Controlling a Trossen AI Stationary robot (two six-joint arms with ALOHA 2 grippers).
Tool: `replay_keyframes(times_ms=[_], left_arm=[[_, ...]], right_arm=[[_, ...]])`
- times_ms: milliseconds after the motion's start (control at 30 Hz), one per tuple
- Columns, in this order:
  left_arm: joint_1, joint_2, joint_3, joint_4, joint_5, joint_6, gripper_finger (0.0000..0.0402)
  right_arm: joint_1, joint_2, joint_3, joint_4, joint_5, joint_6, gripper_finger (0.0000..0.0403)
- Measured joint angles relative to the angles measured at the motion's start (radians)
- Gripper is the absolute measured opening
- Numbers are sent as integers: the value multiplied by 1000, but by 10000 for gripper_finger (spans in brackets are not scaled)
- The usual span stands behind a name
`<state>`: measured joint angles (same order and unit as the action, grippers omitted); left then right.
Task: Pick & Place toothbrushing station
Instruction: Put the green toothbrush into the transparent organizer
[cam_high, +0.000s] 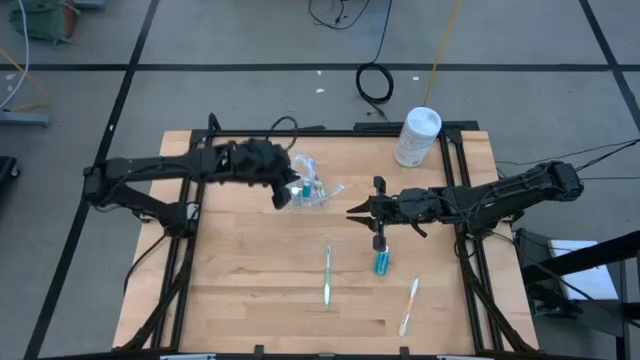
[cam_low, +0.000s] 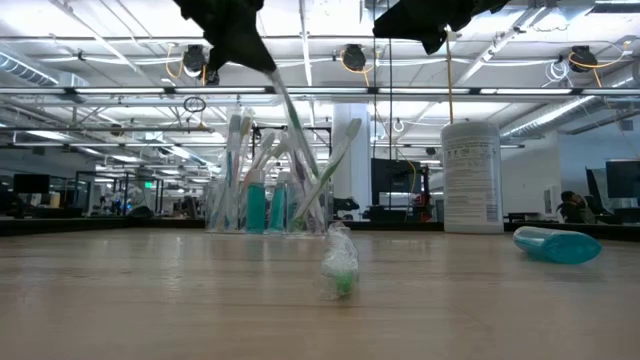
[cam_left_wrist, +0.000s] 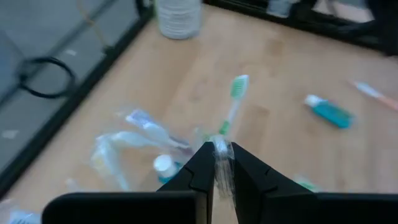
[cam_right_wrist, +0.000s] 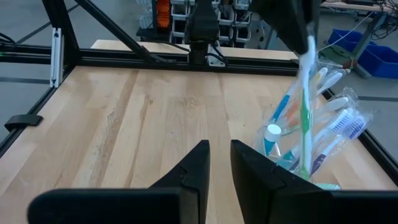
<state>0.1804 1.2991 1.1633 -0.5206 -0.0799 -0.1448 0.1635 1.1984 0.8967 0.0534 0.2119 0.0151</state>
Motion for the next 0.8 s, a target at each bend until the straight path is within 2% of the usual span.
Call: replay_keyframes(times_ms=[167, 267, 533, 700, 800], left_arm=[[82, 46, 61, -54, 229, -21, 35], [124, 93, 61, -70, 309, -36, 35], [202, 204, 60, -16, 252, -46, 35], [209, 190, 68, 1, 345, -61, 35], [196, 178, 92, 3, 337, -52, 35]], right_arm=[[0, 0, 1, 0, 0, 0, 54], [0, 0, 1, 1, 0, 0, 54], [0, 0, 1, 2, 0, 0, 54], [0, 0, 1, 1, 0, -1, 54], [0, 0, 2, 1, 0, -10, 54]])
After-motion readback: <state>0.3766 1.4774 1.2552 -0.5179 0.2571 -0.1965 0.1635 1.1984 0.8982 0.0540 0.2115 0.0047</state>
